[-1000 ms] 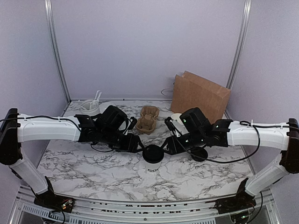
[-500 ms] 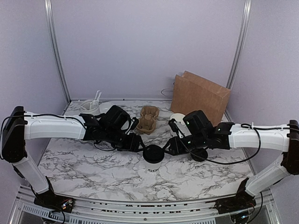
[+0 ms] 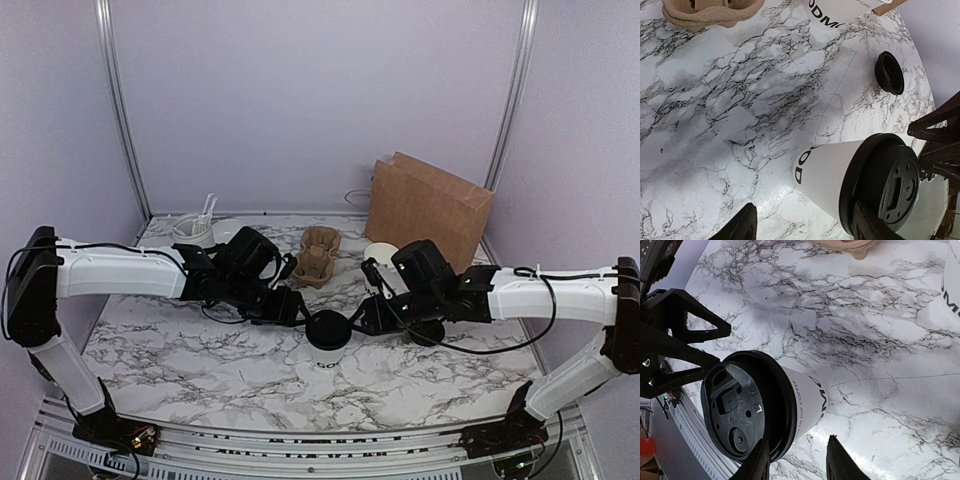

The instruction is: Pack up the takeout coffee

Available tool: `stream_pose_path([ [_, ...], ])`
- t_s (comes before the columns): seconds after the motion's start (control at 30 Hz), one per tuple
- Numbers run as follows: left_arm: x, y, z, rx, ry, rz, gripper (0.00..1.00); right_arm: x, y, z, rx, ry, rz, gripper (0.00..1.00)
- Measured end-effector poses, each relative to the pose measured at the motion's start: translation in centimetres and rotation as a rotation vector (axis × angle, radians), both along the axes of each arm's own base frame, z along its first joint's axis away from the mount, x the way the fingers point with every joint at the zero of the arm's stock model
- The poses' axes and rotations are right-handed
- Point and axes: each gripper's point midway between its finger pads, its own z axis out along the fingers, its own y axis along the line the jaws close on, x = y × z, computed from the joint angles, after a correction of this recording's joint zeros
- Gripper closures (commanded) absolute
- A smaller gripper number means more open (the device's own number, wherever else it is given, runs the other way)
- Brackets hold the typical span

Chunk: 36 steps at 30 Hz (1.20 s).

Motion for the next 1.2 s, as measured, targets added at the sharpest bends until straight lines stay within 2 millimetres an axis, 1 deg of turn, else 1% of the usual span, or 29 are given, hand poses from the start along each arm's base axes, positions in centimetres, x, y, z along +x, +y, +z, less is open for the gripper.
stream_pose_path([
  [0.3, -0.1, -0.2, -0.2, -0.003, 0.006, -0.006, 0.34, -0.1, -0.1, -0.9, -0.012, 0.015, -0.002, 0.65],
  [0.73, 0.0, -0.2, -0.3, -0.007, 0.011, -0.007, 0.34, 0.1, 0.1, -1.0, -0.003, 0.012, 0.000, 0.66],
  [1.2, -0.1, -0.2, -1.0, -0.045, 0.015, -0.005, 0.34, 0.1, 0.3, -1.3, 0.016, 0.014, 0.011, 0.66],
])
